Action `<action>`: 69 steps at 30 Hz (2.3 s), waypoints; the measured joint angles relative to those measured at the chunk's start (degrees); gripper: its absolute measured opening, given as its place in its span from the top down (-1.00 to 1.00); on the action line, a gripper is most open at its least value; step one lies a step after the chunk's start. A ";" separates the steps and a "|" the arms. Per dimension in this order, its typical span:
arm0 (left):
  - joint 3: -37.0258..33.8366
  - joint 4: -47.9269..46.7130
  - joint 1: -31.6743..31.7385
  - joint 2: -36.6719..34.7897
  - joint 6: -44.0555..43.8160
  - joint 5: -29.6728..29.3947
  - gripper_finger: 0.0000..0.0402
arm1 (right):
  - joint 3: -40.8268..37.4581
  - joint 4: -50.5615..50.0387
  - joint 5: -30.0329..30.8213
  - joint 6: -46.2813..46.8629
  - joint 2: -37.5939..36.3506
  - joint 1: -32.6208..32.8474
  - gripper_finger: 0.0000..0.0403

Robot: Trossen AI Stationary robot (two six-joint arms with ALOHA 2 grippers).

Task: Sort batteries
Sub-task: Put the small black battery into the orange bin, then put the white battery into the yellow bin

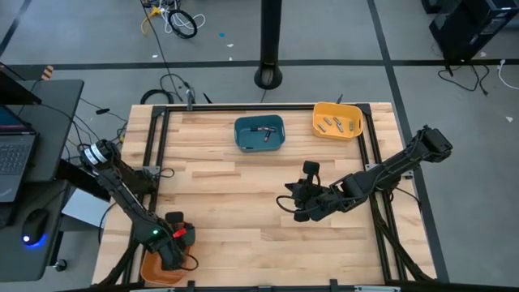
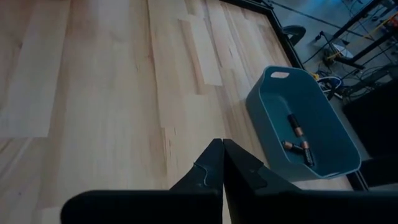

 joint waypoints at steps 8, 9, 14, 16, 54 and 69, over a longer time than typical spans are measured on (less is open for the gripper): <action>-2.07 0.24 0.40 0.19 -0.02 -0.28 0.81 | -0.02 -0.26 0.00 0.24 -0.02 0.04 0.95; -2.16 0.23 0.42 0.18 0.00 -0.26 0.81 | -0.02 -0.26 0.00 0.37 -0.02 0.04 0.95; -2.24 0.26 0.39 0.18 0.02 -0.07 0.71 | -0.02 -0.28 0.00 0.47 -0.02 0.04 0.95; -2.24 0.24 0.39 0.20 0.04 -0.07 0.63 | -0.02 -0.28 0.00 0.60 -0.02 0.04 0.95; 7.44 -0.10 3.92 -19.88 10.72 -25.35 0.96 | -4.58 -30.03 -13.73 36.39 -6.57 6.49 0.44; -13.96 31.10 18.13 -34.63 31.54 -16.85 0.98 | -27.81 -19.33 -28.71 40.54 -18.03 3.65 0.36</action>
